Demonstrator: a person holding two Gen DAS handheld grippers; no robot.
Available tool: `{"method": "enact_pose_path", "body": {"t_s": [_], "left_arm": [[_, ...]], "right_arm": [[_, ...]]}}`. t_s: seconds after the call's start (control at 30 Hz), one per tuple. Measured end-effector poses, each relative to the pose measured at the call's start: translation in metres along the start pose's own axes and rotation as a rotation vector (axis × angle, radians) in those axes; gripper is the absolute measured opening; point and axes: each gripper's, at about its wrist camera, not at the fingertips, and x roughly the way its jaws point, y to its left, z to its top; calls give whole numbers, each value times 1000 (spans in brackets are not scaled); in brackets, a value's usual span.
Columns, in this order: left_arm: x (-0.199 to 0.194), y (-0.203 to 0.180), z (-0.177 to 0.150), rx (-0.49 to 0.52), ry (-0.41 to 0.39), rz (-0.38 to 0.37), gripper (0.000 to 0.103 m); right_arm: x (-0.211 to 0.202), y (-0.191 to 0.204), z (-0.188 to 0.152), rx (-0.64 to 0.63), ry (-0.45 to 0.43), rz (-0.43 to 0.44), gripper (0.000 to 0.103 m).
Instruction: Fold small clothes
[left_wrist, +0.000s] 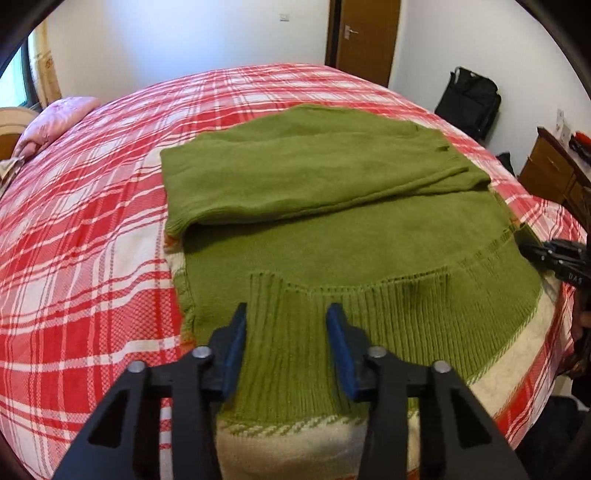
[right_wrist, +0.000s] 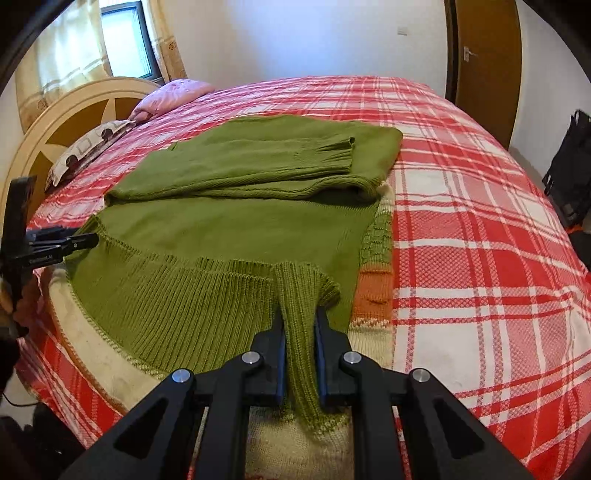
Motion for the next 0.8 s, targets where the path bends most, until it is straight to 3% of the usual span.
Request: {"method": "enact_pose_path", "body": {"t_s": [0.13, 0.3, 0.53, 0.63, 0.73, 0.77, 0.8], "left_arm": [[-7, 8, -2, -82, -7, -1, 10], [-25, -1, 3, -66, -42, 40, 9], [-68, 6, 47, -151, -184, 61, 8], [-72, 10, 65, -153, -199, 97, 8], [-68, 13, 67, -120, -172, 120, 9], [-64, 14, 64, -103, -151, 111, 16], [-59, 15, 59, -82, -123, 102, 30]], "right_arm": [[-7, 5, 4, -11, 0, -12, 10], [-38, 1, 22, 39, -73, 58, 9], [-65, 27, 69, -72, -169, 30, 9], [-64, 32, 79, -105, -163, 10, 9], [-62, 33, 72, -128, -147, -7, 9], [-61, 33, 66, -129, -140, -13, 9], [-60, 31, 60, -124, -131, -14, 9]]}}
